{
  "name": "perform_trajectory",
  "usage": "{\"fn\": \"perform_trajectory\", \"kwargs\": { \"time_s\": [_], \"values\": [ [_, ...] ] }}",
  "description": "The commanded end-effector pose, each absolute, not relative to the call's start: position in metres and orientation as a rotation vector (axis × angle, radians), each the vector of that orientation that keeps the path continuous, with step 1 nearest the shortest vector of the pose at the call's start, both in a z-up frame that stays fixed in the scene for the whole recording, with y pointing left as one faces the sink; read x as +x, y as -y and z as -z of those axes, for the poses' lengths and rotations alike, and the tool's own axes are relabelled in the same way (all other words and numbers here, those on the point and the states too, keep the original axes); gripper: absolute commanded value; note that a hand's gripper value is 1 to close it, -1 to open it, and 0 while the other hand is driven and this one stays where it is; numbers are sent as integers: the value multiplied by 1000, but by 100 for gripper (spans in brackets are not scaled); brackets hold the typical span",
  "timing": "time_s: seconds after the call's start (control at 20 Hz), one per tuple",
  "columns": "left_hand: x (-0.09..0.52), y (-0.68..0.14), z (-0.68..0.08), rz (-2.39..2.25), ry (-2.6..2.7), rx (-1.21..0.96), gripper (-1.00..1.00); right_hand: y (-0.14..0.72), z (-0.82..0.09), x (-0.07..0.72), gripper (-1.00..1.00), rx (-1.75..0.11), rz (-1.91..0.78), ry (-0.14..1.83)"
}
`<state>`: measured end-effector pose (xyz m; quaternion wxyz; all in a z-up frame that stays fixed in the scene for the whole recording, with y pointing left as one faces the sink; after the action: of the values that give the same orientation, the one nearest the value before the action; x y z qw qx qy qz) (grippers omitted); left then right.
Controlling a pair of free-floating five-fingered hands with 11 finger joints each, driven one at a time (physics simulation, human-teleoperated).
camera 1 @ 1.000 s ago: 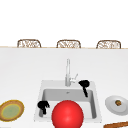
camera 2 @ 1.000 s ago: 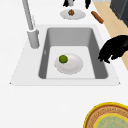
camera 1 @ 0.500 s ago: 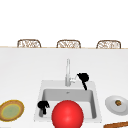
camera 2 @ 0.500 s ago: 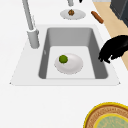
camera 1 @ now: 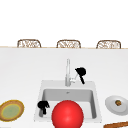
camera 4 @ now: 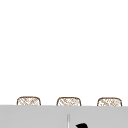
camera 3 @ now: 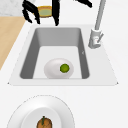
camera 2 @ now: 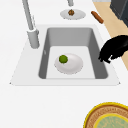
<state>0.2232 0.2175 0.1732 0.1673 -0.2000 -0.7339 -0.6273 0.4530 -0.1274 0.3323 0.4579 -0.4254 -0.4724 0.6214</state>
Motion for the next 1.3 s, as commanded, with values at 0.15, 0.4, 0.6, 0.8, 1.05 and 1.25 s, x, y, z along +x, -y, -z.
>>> {"fn": "perform_trajectory", "kwargs": {
  "time_s": [0.15,0.4,0.6,0.8,1.05,1.25],
  "values": [
    [223,-217,-173,1785,2088,-569,0,113,-314,495,-100,-1008,-1608,1055],
    [223,-217,-173,1785,2088,-569,0,105,-313,520,-100,-915,-1628,987],
    [223,-217,-173,1785,2088,-569,0,100,-310,540,-100,-843,-1645,906],
    [223,-217,-173,1785,2088,-569,0,100,-298,562,-100,-780,-1654,871],
    [223,-217,-173,1785,2088,-569,0,99,-275,589,-100,-735,-1679,810],
    [223,-217,-173,1785,2088,-569,0,99,-258,611,-100,-694,-1682,759]
  ]
}}
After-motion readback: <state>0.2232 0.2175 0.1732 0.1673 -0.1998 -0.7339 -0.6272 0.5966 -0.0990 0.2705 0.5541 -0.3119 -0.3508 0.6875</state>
